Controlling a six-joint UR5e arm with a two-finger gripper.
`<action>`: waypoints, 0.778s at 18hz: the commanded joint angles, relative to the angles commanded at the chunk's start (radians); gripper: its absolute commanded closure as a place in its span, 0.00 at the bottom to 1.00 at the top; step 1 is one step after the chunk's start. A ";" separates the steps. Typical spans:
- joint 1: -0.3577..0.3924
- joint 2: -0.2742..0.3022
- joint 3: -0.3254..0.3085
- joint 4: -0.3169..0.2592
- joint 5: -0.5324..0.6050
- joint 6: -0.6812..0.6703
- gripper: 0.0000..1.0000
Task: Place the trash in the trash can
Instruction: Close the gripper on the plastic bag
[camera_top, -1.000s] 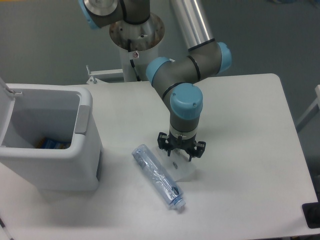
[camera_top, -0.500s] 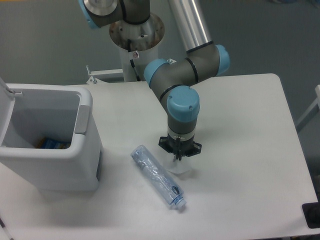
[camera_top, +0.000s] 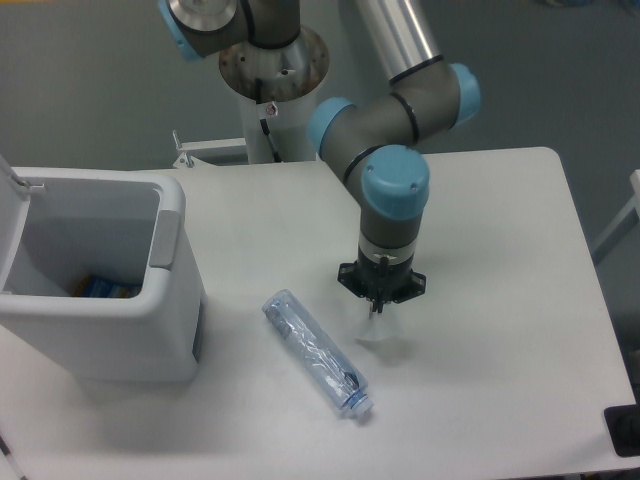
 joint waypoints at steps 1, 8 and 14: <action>0.003 0.000 0.018 -0.017 -0.034 -0.015 0.97; 0.009 -0.002 0.112 -0.043 -0.164 -0.173 0.97; -0.032 0.040 0.180 -0.042 -0.261 -0.374 0.97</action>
